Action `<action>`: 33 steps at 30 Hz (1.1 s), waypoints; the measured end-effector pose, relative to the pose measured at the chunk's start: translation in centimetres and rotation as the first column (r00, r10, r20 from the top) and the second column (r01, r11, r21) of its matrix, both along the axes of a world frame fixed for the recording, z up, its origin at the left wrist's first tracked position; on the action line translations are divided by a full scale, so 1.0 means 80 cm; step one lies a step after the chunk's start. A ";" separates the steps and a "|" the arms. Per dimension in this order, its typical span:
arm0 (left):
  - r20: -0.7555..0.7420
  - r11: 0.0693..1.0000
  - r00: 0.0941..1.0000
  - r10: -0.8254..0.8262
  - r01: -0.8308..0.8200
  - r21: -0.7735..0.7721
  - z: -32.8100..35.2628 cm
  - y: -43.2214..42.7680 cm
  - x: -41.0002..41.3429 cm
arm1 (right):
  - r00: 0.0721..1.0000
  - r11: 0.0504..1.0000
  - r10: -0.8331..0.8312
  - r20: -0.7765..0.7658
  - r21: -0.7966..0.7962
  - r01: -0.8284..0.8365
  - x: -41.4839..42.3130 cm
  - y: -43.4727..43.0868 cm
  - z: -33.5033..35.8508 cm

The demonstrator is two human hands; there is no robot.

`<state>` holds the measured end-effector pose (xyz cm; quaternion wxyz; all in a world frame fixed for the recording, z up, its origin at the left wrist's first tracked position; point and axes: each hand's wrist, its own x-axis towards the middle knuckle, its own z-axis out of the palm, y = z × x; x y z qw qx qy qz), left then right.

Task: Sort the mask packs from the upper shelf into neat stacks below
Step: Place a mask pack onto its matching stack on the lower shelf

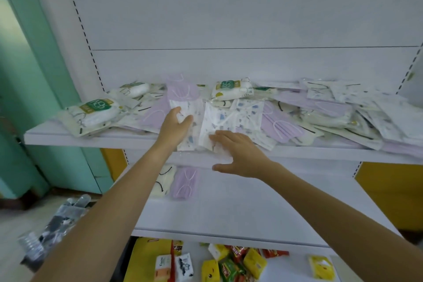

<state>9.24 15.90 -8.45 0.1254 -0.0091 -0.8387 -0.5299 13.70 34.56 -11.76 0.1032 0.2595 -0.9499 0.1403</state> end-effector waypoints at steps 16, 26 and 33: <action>0.024 0.991 0.992 -0.125 0.126 -0.042 0.003 -0.022 -0.011 | 0.999 0.943 0.040 0.022 -0.332 -0.030 -0.015 -0.025 0.008; 0.007 0.989 0.996 -0.094 0.094 -0.111 0.004 -0.013 -0.010 | 0.833 0.839 -0.544 -0.101 -0.047 0.542 -0.046 0.017 0.019; 0.069 0.990 0.990 -0.127 0.122 0.066 0.010 0.005 -0.014 | 0.959 0.875 -0.227 -0.171 -0.468 0.124 -0.012 -0.019 0.012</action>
